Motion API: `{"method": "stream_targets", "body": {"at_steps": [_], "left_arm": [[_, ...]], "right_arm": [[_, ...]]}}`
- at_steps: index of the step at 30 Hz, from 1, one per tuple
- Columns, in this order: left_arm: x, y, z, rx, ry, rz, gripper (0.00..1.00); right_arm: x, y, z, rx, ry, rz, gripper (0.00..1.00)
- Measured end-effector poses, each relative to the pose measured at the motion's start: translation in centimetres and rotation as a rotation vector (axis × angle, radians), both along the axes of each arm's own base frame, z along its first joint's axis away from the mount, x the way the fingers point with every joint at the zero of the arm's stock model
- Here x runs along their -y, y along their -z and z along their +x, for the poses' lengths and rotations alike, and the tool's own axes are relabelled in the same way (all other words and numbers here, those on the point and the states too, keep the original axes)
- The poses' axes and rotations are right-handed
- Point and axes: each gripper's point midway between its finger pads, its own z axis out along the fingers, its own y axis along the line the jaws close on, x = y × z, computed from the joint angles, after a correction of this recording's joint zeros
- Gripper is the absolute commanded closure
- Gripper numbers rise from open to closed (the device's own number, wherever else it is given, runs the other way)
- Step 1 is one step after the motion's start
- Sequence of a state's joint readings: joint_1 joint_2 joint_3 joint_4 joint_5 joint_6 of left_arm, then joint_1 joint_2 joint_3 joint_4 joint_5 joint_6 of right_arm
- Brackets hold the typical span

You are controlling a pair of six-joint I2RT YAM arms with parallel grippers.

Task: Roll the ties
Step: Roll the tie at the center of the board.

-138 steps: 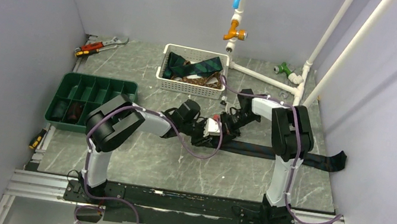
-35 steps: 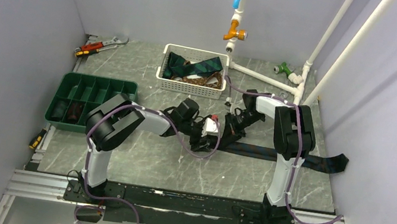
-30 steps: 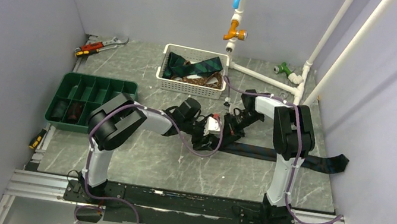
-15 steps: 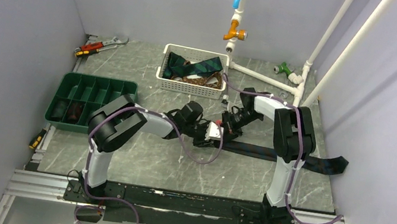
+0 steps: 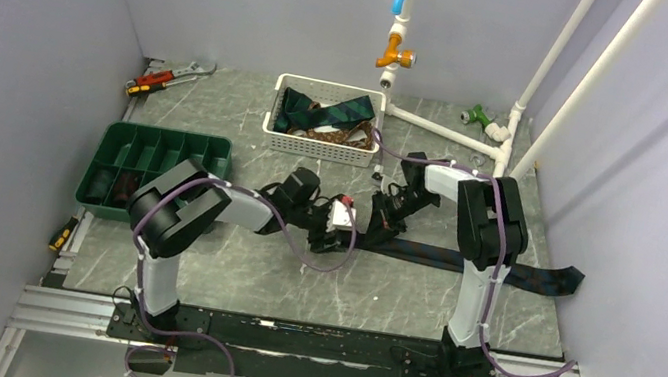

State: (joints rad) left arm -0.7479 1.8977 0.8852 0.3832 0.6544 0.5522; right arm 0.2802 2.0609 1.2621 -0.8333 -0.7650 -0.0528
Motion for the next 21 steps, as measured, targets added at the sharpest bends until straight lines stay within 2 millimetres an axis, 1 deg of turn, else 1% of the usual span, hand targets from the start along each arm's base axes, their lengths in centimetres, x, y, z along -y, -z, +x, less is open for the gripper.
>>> {"method": "stream_targets", "body": {"at_steps": [3,6,12,18,21], "left_arm": [[-2.2,0.2,-0.1,-0.036,-0.032,-0.014,0.28],[-3.1,0.1,0.1,-0.049,-0.043,-0.026,0.28],[-2.9,0.2,-0.2,-0.083,-0.053,-0.037,0.28],[-1.9,0.0,-0.2,-0.106,-0.045,-0.051,0.38],[-1.6,-0.1,-0.5,-0.102,-0.033,-0.058,0.45]], "right_arm": [[0.0,0.0,0.0,-0.003,0.005,-0.001,1.00],[0.0,0.0,0.0,-0.005,0.008,-0.001,1.00],[0.0,0.1,0.0,-0.019,0.013,0.002,1.00],[-0.1,0.1,0.0,-0.038,0.017,0.009,1.00],[-0.1,0.1,0.0,-0.042,0.018,0.010,1.00]]}}
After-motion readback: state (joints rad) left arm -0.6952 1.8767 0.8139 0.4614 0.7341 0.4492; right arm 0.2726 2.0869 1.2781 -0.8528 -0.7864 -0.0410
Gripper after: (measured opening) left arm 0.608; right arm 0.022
